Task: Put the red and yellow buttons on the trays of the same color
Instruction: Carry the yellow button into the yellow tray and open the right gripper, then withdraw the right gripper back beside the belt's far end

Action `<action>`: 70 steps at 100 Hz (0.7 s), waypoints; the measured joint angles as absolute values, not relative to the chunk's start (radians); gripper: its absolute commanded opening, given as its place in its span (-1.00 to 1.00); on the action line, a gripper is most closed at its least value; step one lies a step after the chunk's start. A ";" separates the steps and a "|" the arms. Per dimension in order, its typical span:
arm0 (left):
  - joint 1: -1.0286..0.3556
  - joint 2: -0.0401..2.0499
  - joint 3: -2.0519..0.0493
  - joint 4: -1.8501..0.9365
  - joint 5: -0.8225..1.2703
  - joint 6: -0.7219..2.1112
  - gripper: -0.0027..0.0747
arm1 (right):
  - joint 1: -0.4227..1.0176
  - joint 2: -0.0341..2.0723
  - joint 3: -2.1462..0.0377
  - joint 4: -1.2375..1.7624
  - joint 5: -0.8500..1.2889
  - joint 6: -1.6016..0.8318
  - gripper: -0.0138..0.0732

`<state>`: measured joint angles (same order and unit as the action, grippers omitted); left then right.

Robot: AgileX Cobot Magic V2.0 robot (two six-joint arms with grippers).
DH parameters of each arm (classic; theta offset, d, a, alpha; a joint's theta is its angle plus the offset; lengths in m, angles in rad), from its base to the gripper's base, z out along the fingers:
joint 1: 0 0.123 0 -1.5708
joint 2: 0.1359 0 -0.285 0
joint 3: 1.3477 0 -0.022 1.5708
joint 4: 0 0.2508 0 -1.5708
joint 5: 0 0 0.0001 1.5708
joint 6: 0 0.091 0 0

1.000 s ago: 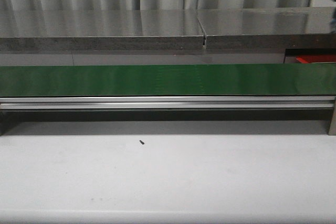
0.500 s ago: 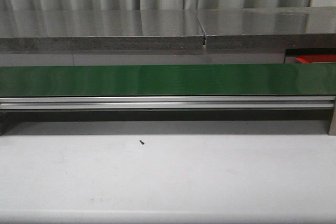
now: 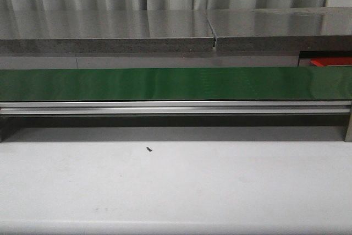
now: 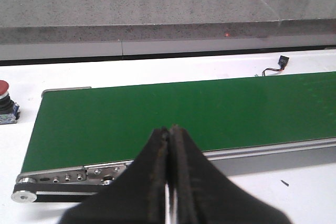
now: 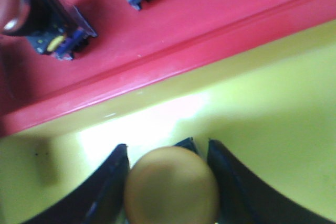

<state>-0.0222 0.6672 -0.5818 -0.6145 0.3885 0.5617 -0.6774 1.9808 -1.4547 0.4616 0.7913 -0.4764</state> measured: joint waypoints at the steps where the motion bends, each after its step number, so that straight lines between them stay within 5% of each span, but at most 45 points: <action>1: -0.022 0.667 -0.582 -0.614 0.389 0.562 -0.98 | -0.677 1.983 -1.455 0.462 0.791 -0.476 -0.34; 12: -0.022 0.667 -0.582 -0.614 0.389 0.562 -0.98 | -0.677 1.987 -1.455 0.469 0.784 -0.476 -0.13; 23: -0.022 0.667 -0.582 -0.614 0.389 0.562 -0.98 | -0.677 1.987 -1.455 0.471 0.784 -0.476 0.39; 34: -0.022 0.667 -0.582 -0.614 0.389 0.562 -0.98 | -0.677 1.987 -1.455 0.477 0.784 -0.476 0.70; 70: -0.022 0.667 -0.582 -0.614 0.389 0.562 -0.98 | -0.623 1.811 -1.455 0.552 0.777 -0.541 0.70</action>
<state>-0.0222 0.6672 -0.5818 -0.6145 0.3885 0.5617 -0.6226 1.8111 -1.4547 0.5516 0.7766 -0.5409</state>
